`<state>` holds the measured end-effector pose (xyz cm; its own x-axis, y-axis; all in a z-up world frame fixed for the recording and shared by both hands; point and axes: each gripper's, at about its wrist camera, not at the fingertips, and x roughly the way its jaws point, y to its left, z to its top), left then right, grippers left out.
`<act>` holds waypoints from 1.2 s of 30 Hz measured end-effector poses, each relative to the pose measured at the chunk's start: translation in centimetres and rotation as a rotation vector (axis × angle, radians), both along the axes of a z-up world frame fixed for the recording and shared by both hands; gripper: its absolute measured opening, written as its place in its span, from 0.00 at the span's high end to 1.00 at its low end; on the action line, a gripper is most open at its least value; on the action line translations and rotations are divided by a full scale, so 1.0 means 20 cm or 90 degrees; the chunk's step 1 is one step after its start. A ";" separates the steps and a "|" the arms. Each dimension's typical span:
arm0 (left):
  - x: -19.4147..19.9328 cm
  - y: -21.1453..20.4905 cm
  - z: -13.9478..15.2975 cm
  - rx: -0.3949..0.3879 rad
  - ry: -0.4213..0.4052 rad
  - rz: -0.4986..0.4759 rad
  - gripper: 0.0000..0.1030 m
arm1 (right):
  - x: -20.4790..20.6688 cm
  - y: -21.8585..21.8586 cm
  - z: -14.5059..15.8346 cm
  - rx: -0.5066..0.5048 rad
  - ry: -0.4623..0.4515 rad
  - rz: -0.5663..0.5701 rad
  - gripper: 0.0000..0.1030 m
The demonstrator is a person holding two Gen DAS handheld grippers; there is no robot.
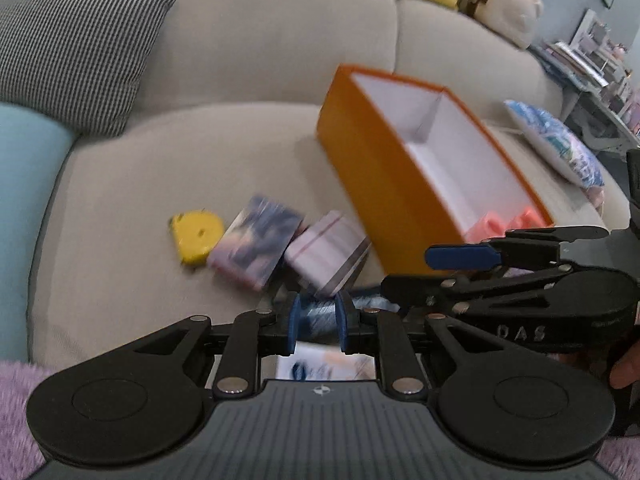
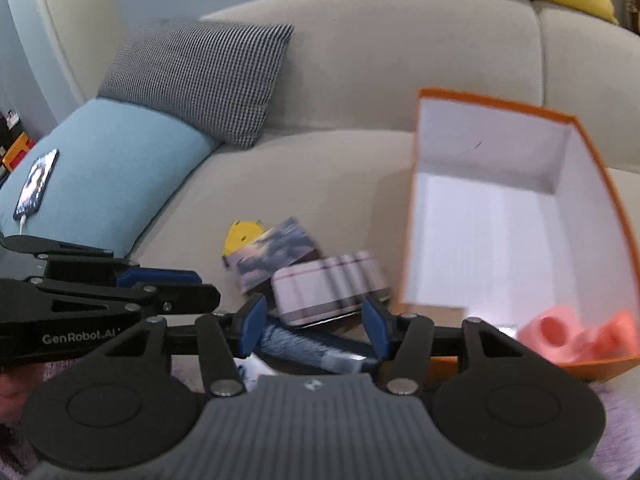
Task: Organize rigid objects
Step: 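Withdraw both tools from the box toward the remaining items, then grasp the white Vaseline tube with the left tool while the right tool grasps the dark blue spray can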
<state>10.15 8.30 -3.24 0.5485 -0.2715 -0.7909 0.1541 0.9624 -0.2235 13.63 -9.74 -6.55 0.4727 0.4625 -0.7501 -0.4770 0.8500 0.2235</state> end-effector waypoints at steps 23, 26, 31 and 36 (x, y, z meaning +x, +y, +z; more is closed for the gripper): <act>0.03 0.05 -0.36 0.018 0.209 0.005 0.57 | -0.06 0.23 -0.38 -0.167 0.128 0.147 0.53; 0.03 0.04 -0.37 0.025 0.212 0.005 0.57 | -0.09 0.27 -0.41 -0.202 0.114 0.181 0.49; 0.03 0.05 -0.37 0.016 0.211 0.012 0.57 | -0.12 0.35 -0.49 -0.255 0.091 0.240 0.37; 0.04 0.06 -0.37 0.009 0.211 0.016 0.57 | -0.16 0.37 -0.53 -0.280 0.073 0.262 0.37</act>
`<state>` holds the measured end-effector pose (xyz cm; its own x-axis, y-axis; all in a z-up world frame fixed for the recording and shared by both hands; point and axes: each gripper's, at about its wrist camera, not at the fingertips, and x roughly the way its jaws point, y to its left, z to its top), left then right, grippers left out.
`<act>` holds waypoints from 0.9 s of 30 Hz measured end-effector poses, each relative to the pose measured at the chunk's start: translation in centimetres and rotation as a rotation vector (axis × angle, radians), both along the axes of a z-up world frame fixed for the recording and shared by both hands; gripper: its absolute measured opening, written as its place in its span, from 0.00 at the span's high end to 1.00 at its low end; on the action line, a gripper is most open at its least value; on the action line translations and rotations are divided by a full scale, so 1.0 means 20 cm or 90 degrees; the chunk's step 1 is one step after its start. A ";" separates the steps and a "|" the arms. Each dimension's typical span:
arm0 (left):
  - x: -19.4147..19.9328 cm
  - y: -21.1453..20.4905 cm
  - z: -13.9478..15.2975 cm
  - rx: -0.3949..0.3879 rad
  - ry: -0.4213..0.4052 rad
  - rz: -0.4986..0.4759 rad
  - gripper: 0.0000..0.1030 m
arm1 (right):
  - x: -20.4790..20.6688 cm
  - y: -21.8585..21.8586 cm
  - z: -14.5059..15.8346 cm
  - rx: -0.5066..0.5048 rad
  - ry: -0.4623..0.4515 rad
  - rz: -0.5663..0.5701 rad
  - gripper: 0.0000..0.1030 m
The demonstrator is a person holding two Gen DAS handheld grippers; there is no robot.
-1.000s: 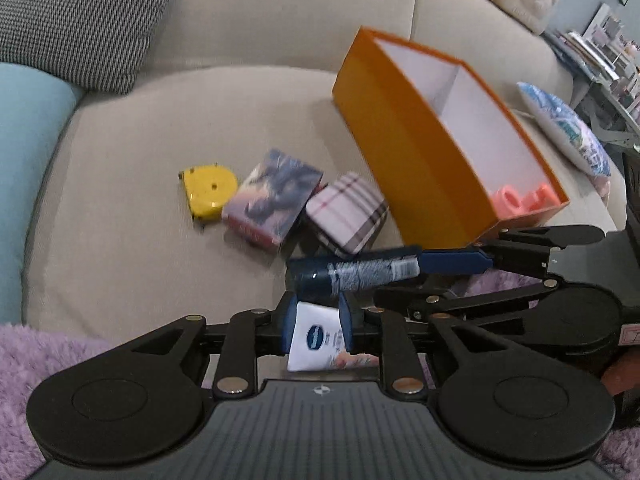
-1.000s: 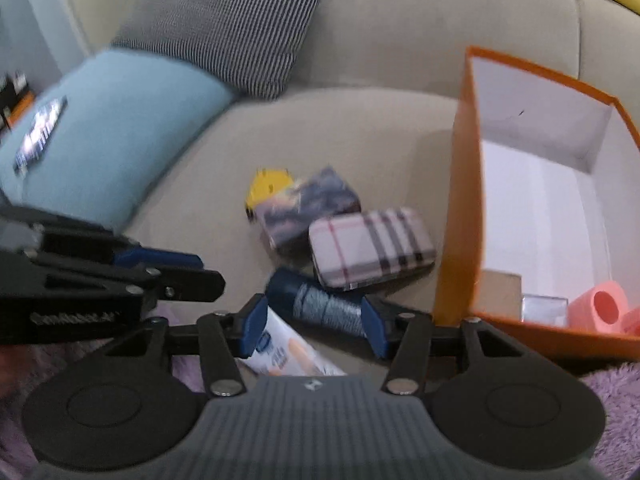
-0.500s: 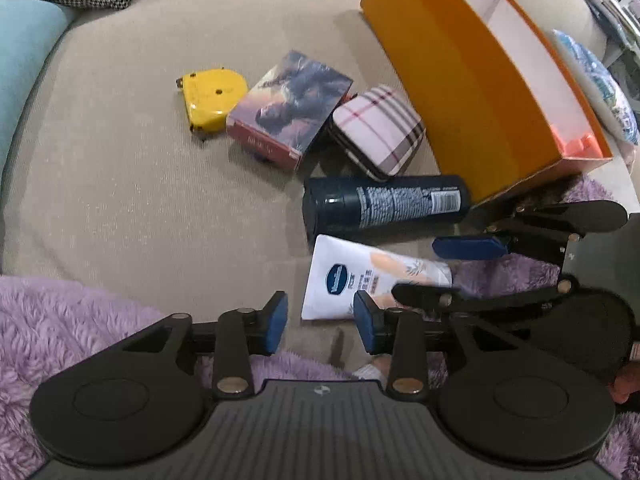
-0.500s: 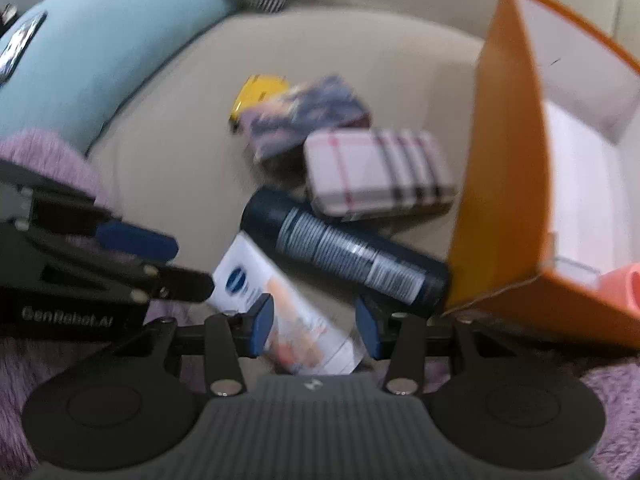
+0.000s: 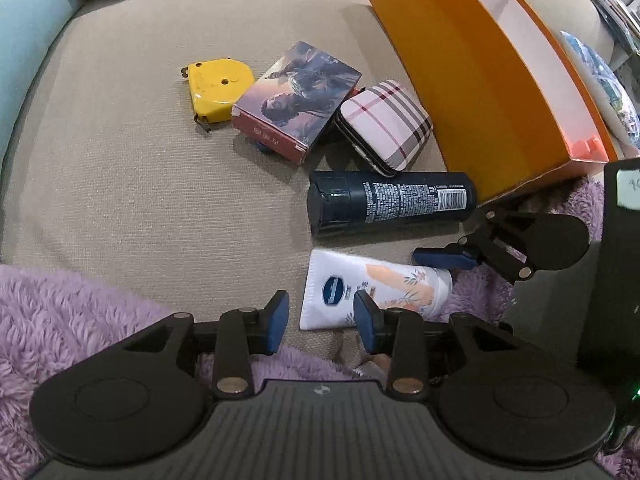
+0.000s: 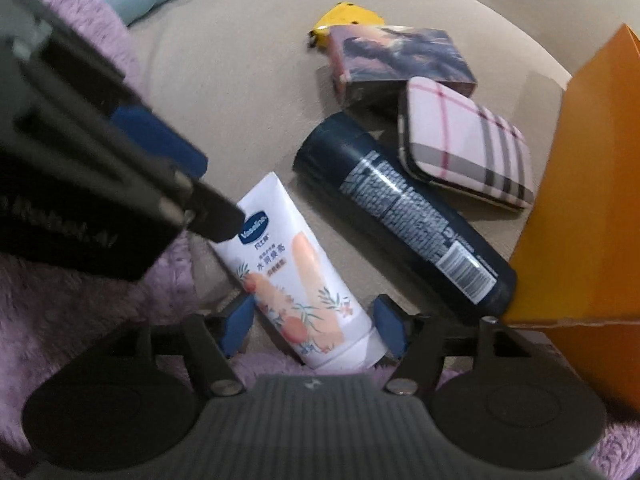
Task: Organize rigid objects
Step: 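Grasp the white Vaseline tube with the left tool while the right tool grasps the dark blue spray can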
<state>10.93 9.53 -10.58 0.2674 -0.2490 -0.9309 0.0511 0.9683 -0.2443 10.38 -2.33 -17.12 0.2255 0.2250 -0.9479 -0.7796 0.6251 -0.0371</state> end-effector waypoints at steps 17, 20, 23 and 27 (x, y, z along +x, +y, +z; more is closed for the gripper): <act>0.06 0.20 0.05 -0.077 0.005 0.170 0.63 | 0.16 0.06 0.12 0.151 0.038 -0.140 0.60; 0.08 0.19 0.03 -0.084 0.013 0.177 0.55 | 0.15 0.06 0.15 0.134 0.010 -0.119 0.61; 0.10 0.17 0.00 -0.099 0.025 0.188 0.49 | 0.15 0.02 0.18 0.125 -0.014 -0.108 0.61; 0.13 0.14 -0.06 -0.095 0.052 0.190 0.48 | 0.13 -0.02 0.19 0.103 -0.041 -0.095 0.61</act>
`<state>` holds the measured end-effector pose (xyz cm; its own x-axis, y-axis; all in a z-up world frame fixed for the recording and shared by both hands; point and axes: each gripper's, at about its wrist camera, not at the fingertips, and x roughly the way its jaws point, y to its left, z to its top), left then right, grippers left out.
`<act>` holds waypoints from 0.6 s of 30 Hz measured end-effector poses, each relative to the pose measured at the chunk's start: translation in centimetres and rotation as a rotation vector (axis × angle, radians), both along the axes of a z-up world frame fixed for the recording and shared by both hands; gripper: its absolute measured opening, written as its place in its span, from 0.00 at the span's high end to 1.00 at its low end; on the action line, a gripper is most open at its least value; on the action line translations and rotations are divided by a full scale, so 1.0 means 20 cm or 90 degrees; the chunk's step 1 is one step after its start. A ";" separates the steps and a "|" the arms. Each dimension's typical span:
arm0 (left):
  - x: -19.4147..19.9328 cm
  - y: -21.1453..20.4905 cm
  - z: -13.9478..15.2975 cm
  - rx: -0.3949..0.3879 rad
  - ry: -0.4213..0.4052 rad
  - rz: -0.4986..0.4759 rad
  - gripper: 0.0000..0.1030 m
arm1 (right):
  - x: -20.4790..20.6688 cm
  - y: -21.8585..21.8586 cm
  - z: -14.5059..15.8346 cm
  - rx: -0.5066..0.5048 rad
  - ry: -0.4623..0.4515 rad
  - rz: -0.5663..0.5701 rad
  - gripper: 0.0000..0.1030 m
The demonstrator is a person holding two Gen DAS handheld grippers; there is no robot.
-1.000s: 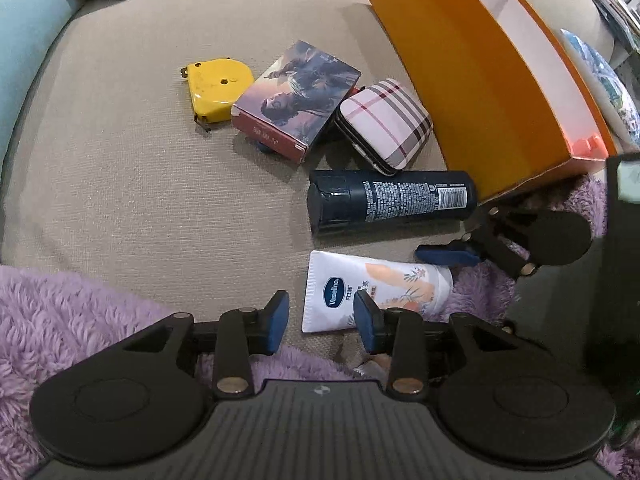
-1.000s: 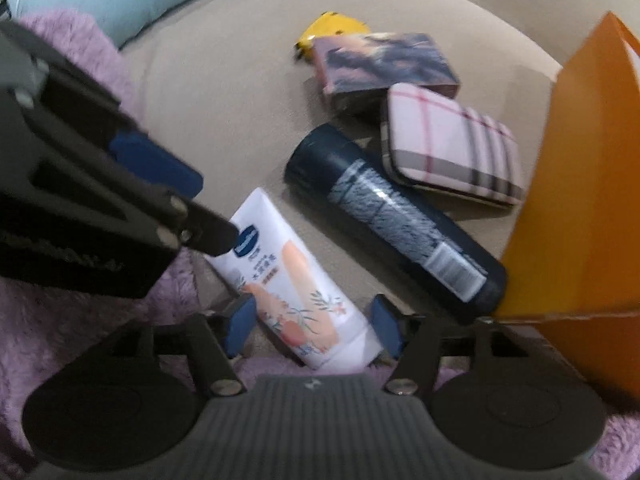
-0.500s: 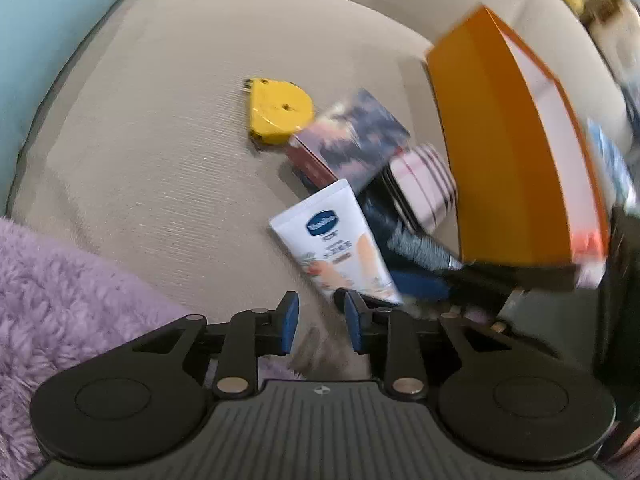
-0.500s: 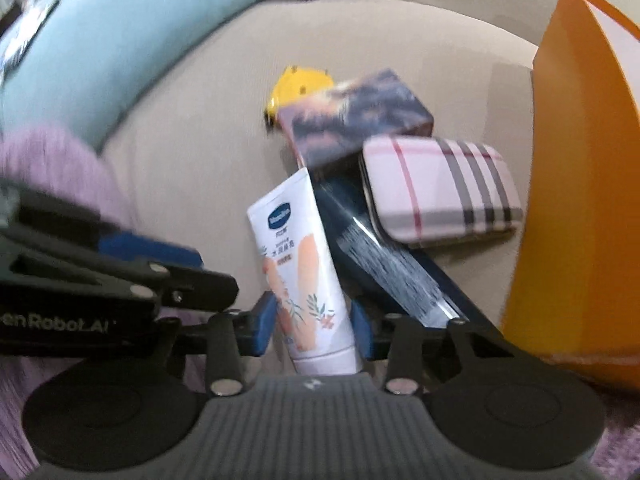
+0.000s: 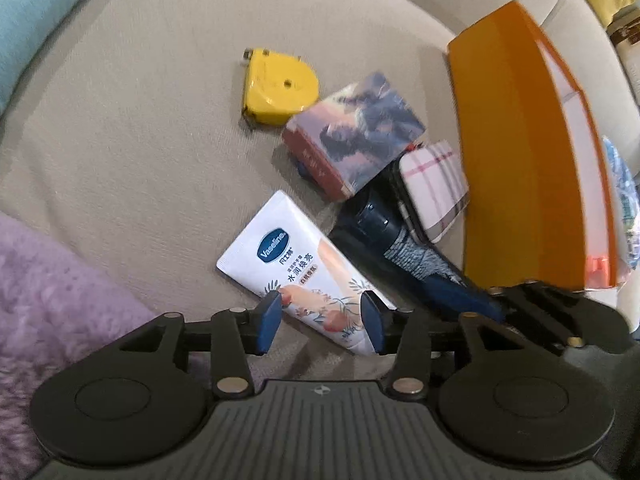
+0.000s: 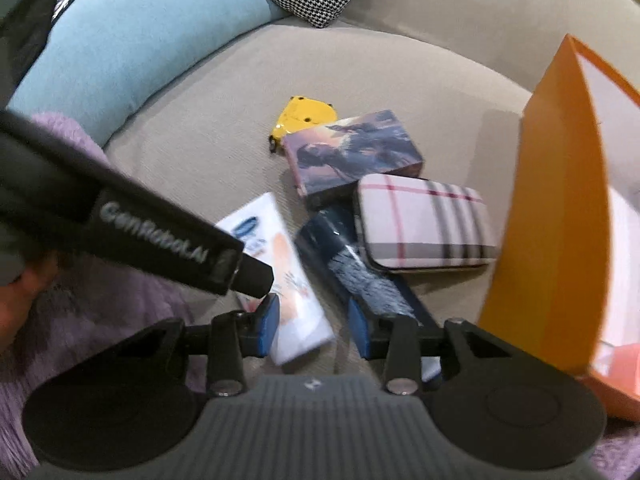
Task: Organize rigid objects
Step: 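Grasp the white Vaseline tube with the left tool while the right tool grasps the dark blue spray can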
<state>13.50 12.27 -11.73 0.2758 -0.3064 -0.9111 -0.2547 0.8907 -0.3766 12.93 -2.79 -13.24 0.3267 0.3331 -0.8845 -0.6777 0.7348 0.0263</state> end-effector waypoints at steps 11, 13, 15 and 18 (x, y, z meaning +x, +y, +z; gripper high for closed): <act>0.02 0.00 -0.06 -0.019 -0.016 0.030 0.54 | 0.04 -0.04 0.02 -0.080 -0.067 0.059 0.60; 0.02 0.01 -0.04 -0.011 -0.023 0.022 0.58 | 0.09 -0.02 -0.01 -0.071 -0.045 0.061 0.59; 0.02 0.02 -0.03 -0.003 -0.031 0.009 0.67 | 0.11 -0.02 -0.03 -0.060 -0.021 0.052 0.59; 0.03 0.04 0.01 0.059 -0.044 -0.006 0.94 | 0.15 -0.02 -0.04 -0.037 0.013 0.016 0.59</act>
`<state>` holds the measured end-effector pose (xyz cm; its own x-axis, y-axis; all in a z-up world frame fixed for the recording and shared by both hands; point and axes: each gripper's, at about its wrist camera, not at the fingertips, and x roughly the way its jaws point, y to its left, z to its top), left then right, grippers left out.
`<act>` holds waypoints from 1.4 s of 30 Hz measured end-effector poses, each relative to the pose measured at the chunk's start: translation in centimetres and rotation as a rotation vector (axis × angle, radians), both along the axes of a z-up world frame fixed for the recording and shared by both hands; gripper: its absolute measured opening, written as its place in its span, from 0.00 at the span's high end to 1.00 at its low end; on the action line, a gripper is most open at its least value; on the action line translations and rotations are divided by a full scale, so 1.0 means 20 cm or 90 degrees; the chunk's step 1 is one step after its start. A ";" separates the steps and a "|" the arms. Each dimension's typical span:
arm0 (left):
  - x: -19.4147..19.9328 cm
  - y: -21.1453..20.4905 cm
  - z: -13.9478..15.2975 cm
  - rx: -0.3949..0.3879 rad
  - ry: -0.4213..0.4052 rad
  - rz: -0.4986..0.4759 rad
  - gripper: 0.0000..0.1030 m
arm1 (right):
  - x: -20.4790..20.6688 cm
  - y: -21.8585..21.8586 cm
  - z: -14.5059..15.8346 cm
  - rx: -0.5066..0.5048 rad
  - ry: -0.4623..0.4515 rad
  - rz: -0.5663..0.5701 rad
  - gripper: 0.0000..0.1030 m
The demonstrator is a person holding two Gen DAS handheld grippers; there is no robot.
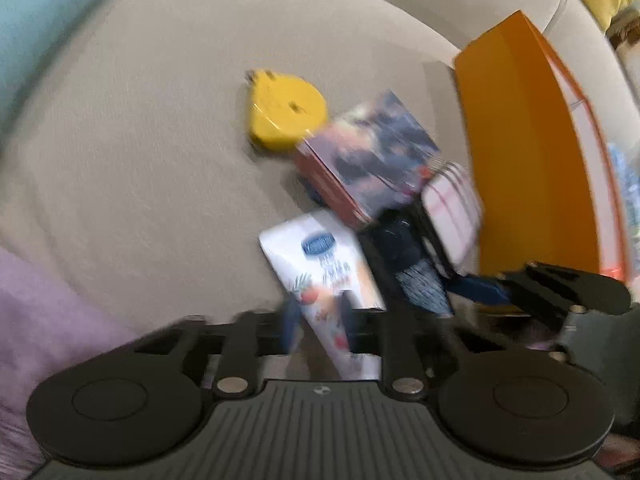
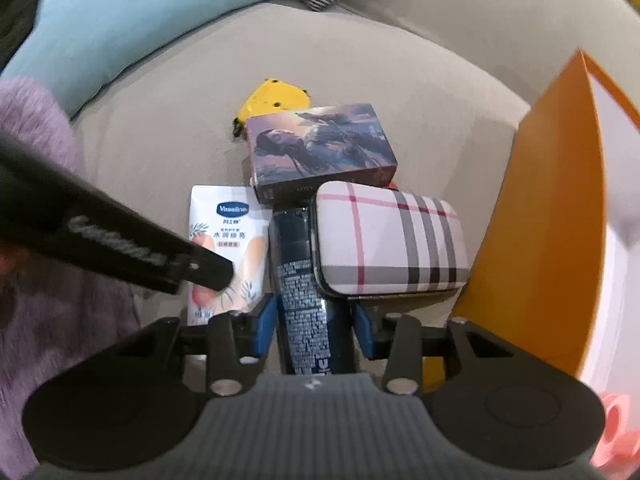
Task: Organize rigid objects
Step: 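Grasp the white Vaseline tube with the left tool while the right tool grasps the dark blue spray can, then carry the Vaseline tube and spray can over into the orange box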
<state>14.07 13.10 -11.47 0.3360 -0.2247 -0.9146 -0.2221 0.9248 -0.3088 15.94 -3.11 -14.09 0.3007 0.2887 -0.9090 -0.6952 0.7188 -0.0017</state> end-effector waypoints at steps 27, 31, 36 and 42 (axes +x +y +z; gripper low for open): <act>0.06 -0.15 -0.13 0.055 0.123 -0.076 0.40 | -0.07 -0.14 -0.06 0.101 0.166 -0.092 0.60; 0.00 -0.19 -0.11 0.061 0.082 -0.071 0.48 | -0.07 -0.17 -0.06 0.111 0.175 -0.102 0.59; -0.04 -0.15 -0.05 0.019 0.033 -0.037 0.74 | -0.06 -0.15 -0.04 0.117 0.164 -0.100 0.59; -0.10 -0.14 0.02 0.014 -0.046 -0.029 0.84 | -0.01 -0.08 -0.03 0.125 0.154 -0.101 0.60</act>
